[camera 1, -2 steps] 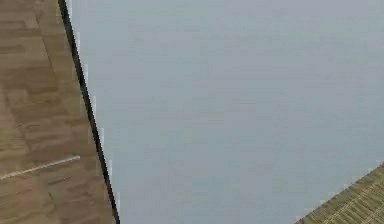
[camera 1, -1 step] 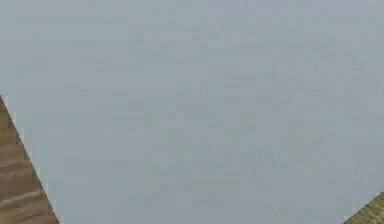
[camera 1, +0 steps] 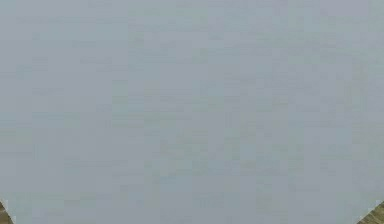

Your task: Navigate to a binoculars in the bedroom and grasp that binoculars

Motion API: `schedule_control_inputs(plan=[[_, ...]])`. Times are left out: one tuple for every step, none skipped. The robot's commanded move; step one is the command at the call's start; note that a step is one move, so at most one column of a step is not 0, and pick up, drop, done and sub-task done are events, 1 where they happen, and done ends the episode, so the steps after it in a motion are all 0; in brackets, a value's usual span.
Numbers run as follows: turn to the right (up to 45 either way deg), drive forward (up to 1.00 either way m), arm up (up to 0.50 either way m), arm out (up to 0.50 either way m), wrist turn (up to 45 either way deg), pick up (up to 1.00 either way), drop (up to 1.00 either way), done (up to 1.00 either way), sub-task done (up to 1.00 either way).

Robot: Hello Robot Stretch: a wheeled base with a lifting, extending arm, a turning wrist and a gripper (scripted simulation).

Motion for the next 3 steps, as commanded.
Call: schedule_control_inputs(plan=[[45.0,0.00,0.00,0.00,0.0,0.00,0.00,0.00,0.00],[45.0,0.00,0.00,0.00,0.0,0.00,0.00,0.00,0.00],[45.0,0.00,0.00,0.00,0.0,0.00,0.00,0.00,0.00]])
